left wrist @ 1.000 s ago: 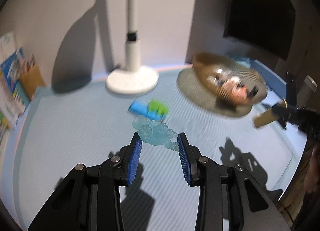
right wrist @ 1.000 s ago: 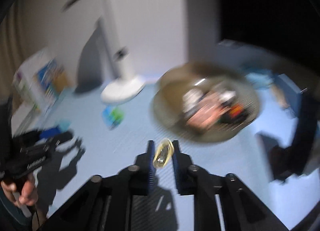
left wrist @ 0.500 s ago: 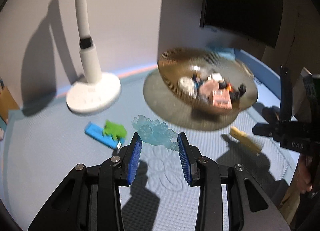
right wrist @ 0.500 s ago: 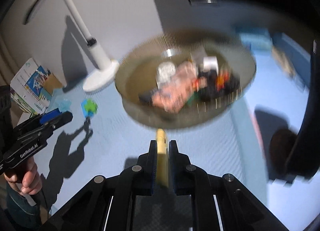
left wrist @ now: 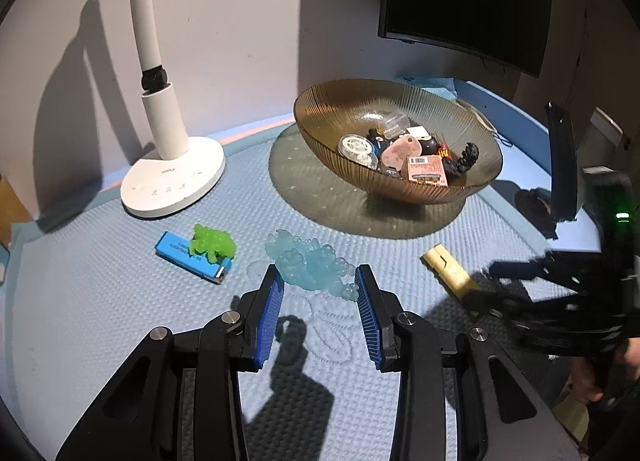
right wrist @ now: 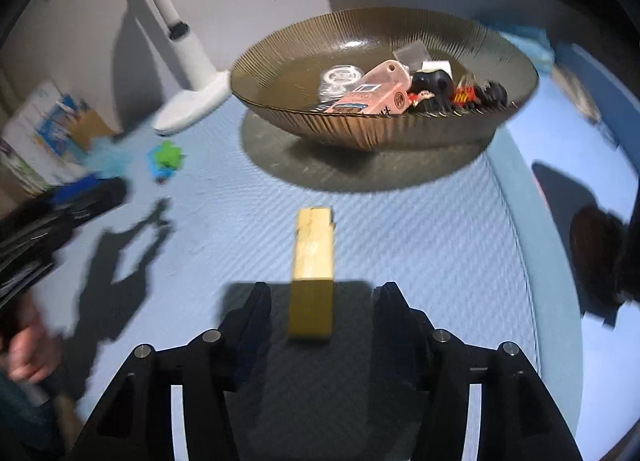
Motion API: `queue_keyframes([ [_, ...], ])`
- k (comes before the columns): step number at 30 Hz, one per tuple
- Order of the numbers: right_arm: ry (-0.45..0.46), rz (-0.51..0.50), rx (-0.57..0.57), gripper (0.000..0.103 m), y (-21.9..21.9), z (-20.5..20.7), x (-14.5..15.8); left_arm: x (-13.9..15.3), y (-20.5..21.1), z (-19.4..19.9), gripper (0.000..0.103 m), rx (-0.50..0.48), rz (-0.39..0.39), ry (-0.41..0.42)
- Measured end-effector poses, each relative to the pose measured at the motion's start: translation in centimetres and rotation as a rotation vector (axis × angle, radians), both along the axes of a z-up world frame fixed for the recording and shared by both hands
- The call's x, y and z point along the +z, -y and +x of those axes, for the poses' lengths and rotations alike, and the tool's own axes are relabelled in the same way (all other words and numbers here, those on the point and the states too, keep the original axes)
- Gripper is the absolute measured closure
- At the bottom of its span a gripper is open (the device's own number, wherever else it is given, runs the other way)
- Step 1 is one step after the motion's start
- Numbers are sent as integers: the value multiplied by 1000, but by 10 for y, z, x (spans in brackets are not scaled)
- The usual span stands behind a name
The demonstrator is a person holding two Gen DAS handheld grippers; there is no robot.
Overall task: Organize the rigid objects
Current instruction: 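Carry clear figure with left tool into the amber bowl while right tool drops the yellow lighter there, then bring both open tools back over the blue lighter and green figure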
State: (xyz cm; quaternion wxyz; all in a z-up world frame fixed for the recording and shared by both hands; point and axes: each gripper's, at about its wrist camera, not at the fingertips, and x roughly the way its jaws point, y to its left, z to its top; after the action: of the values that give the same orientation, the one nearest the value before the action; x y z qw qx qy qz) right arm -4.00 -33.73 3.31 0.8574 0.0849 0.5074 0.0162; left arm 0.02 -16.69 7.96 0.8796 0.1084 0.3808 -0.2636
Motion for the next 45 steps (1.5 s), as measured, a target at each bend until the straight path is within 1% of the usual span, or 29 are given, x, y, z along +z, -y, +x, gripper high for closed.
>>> queue_keyframes([
  [1, -8, -66, -1, 57, -8, 6, -4, 1, -1, -1, 69, 2, 4, 3],
  [2, 5, -152, 4, 61, -20, 9, -6, 1, -2, 0, 69, 5, 6, 5],
  [3, 18, -194, 20, 67, -29, 10, -6, 2, -4, 1, 69, 10, 4, 3],
  [4, 30, -227, 50, 79, -39, 9, -6, 2, -4, 3, 69, 15, 1, 1],
  [5, 40, -252, 88, 80, -52, 7, -5, 2, -4, 4, 69, 19, -1, -2],
  [6, 48, -245, 111, 80, -57, 6, -4, 2, -3, 6, 69, 24, -5, -5],
  [8, 55, -172, 134, 80, -58, 2, 0, 4, 2, 6, 69, 22, 4, 21],
  [9, 61, -105, 129, 80, -51, 0, 6, 8, 7, 6, 69, 18, 23, 54],
  [11, 126, -54, 91, 80, -33, -6, 31, 18, 12, 8, 69, 15, 27, 87],
  [13, 222, -70, 34, 80, -11, -12, 64, 32, 18, 17, 69, 15, -4, 104],
  [15, 310, -108, -57, 80, 18, -14, 97, 49, 27, 32, 69, 13, -46, 114],
  [17, 359, -146, -140, 80, 41, -11, 118, 62, 41, 42, 69, 12, -73, 133],
  [19, 366, -175, -231, 80, 65, 5, 133, 69, 56, 50, 69, -1, -88, 140],
  [22, 357, -145, -305, 80, 90, 23, 139, 70, 84, 58, 69, -26, -87, 131],
  [26, 330, -172, -319, 80, 87, 47, 134, 64, 111, 63, 69, -40, -51, 144],
  [27, 329, -174, -310, 80, 85, 53, 132, 62, 117, 66, 66, -37, -45, 148],
  [28, 332, -179, -289, 77, 83, 58, 132, 61, 118, 68, 54, -37, -46, 144],
  [29, 326, -190, -273, 66, 81, 64, 129, 60, 119, 71, 48, -34, -49, 133],
  [30, 302, -216, -287, 61, 82, 67, 122, 58, 116, 74, 38, -18, -52, 120],
  [31, 287, -228, -299, 59, 82, 69, 119, 58, 110, 73, 37, -7, -59, 121],
  [32, 277, -214, -295, 59, 83, 68, 115, 57, 102, 72, 37, 1, -63, 126],
  [34, 272, -165, -287, 59, 82, 59, 112, 56, 86, 71, 37, 16, -54, 122],
  [37, 267, -103, -279, 59, 81, 50, 110, 53, 51, 69, 37, 73, -56, 100],
  [38, 269, -87, -271, 57, 78, 48, 111, 53, 38, 68, 37, 94, -64, 90],
  [41, 286, -28, -214, 49, 53, 43, 122, 52, -6, 60, 37, 163, -75, 81],
  [42, 298, -8, -173, 49, 37, 41, 126, 51, -22, 55, 37, 191, -81, 80],
  [43, 303, -1, -138, 48, 23, 40, 130, 50, -37, 52, 36, 212, -91, 75],
  [44, 307, -2, -103, 43, 8, 39, 132, 49, -52, 48, 36, 234, -101, 68],
  [45, 311, -9, -62, 41, -14, 38, 134, 45, -71, 43, 32, 269, -110, 57],
])
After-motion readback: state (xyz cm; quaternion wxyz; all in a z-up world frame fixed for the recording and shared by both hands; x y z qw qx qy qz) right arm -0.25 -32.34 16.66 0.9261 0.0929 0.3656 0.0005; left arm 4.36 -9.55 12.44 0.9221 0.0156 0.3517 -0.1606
